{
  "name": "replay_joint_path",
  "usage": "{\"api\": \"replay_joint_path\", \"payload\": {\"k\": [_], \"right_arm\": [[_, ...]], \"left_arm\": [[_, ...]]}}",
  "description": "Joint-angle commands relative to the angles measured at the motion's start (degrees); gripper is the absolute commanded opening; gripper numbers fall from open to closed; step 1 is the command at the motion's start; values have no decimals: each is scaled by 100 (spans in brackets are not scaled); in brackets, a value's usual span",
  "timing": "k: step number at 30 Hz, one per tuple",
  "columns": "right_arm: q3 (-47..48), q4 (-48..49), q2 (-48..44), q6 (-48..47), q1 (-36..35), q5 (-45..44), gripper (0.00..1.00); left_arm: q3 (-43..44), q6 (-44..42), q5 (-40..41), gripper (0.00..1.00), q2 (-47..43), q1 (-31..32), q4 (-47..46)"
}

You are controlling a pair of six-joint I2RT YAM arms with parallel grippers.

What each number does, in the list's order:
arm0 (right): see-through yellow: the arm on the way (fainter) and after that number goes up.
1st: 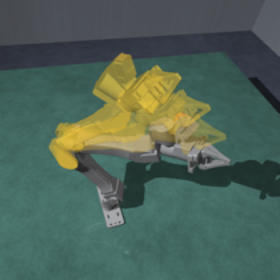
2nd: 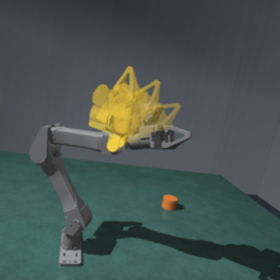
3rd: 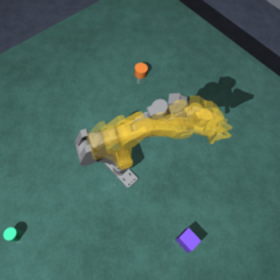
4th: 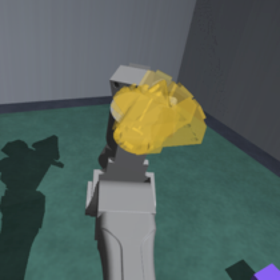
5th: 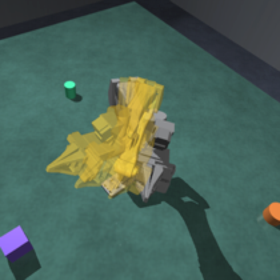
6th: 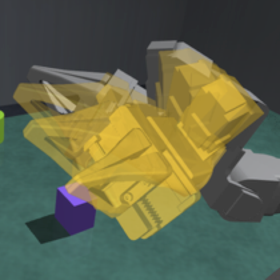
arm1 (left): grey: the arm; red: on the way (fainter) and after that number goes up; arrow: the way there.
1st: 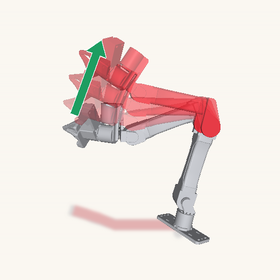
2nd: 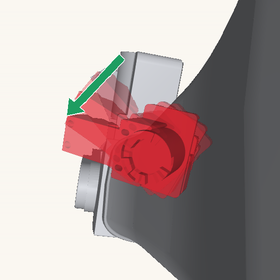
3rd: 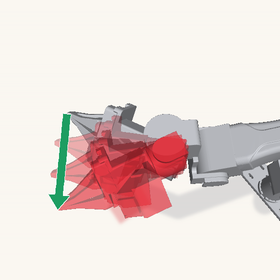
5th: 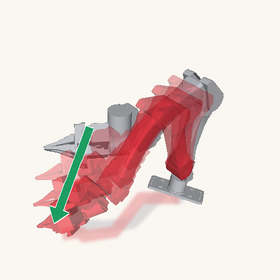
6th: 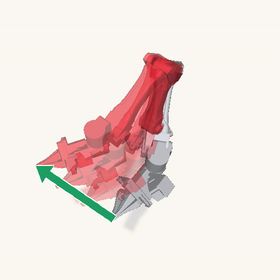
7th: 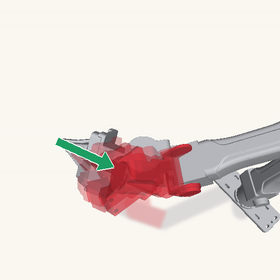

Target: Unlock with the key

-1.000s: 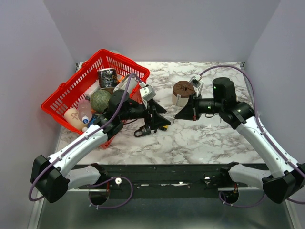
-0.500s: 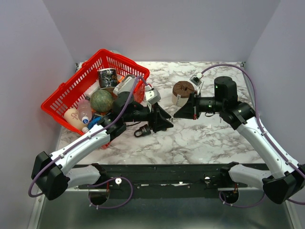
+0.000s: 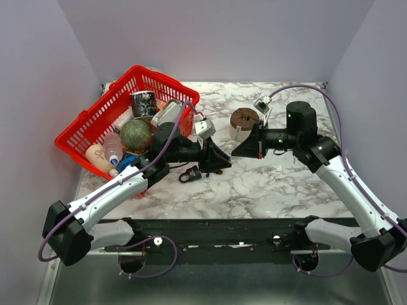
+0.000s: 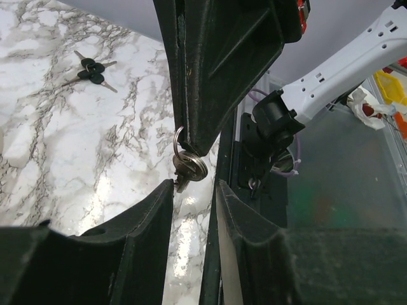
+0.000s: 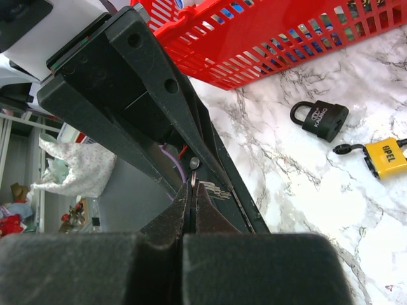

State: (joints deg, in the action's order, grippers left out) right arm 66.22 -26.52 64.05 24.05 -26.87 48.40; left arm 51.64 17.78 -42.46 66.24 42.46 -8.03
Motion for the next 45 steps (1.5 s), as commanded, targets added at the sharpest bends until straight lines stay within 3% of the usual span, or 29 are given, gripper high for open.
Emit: {"api": "replay_joint_path", "payload": {"k": [1, 10, 13, 18, 24, 32, 35, 36, 37, 40, 45], "right_arm": [[-82, 191, -103, 126, 33, 231, 1], [-153, 235, -103, 152, 24, 205, 1], [-188, 235, -112, 143, 33, 170, 1], [-206, 227, -165, 143, 33, -24, 1], [-206, -36, -183, -111, 33, -252, 1], [-21, -1205, -209, -1587, 33, -1166, 2], [-65, -1417, -182, -1807, 24, -1044, 14], [-108, -1417, -183, -1843, 24, -913, 21], [-144, -1391, -191, -1860, 24, -877, 38], [-337, -1171, -384, -1913, -2, -885, 58], [-574, -916, -595, -2080, -212, -762, 64]], "left_arm": [[-5, -73, 132, 40, 47, 35, -190], [-22, -64, 264, 36, 21, 35, -216], [-31, -64, 264, 16, 12, 35, -216], [-40, -82, 238, 1, -6, 43, -164], [-13, -301, 220, 0, -67, 149, 65], [-31, -863, 387, 0, -93, 368, 1012], [-75, -1048, 493, 0, -67, 500, 1181], [-75, -1066, 493, 0, -41, 526, 1225], [-57, -1084, 493, 0, 11, 570, 1251], [4, -1171, 484, 0, 152, 702, 1418], [22, -1154, 379, 0, 293, 817, 1445]]}}
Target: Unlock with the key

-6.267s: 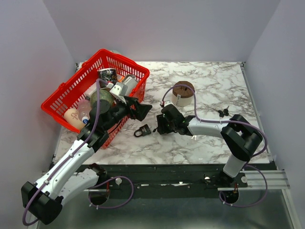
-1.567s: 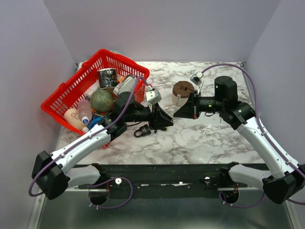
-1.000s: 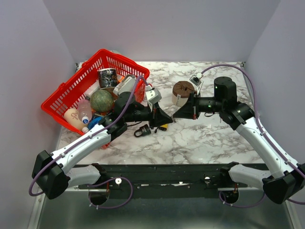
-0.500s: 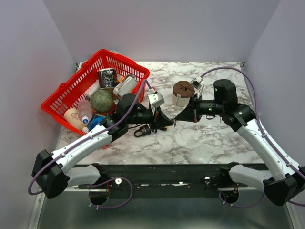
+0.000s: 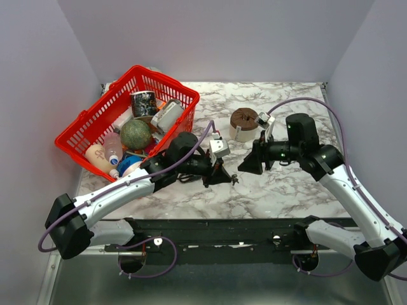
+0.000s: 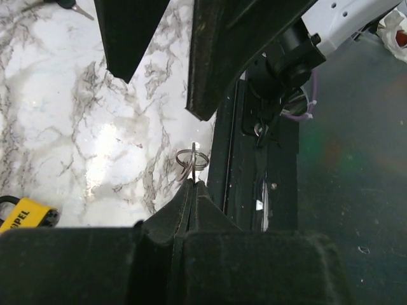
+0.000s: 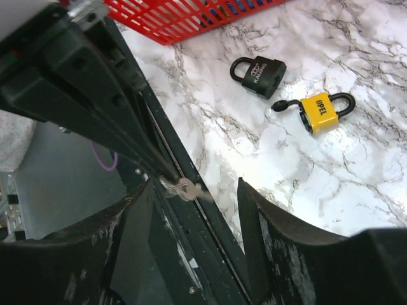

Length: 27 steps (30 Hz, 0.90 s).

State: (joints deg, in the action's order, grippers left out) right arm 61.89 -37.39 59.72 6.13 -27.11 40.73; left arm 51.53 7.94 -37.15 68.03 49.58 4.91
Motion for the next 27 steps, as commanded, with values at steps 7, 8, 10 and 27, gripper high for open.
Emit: {"api": "replay_joint_path", "payload": {"k": [7, 8, 10, 27], "right_arm": [[-326, 65, -40, -525, -523, 58, 58], [-353, 65, -14, -534, -558, 40, 57], [-432, 74, 13, -543, -646, 5, 53], [-800, 434, 171, -473, -857, 67, 1]], "left_arm": [[85, -206, -214, 0, 263, 139, 239], [86, -197, -223, 0, 272, 139, 230], [86, -206, -214, 0, 272, 139, 230], [112, -162, -153, 0, 290, 139, 256]]}}
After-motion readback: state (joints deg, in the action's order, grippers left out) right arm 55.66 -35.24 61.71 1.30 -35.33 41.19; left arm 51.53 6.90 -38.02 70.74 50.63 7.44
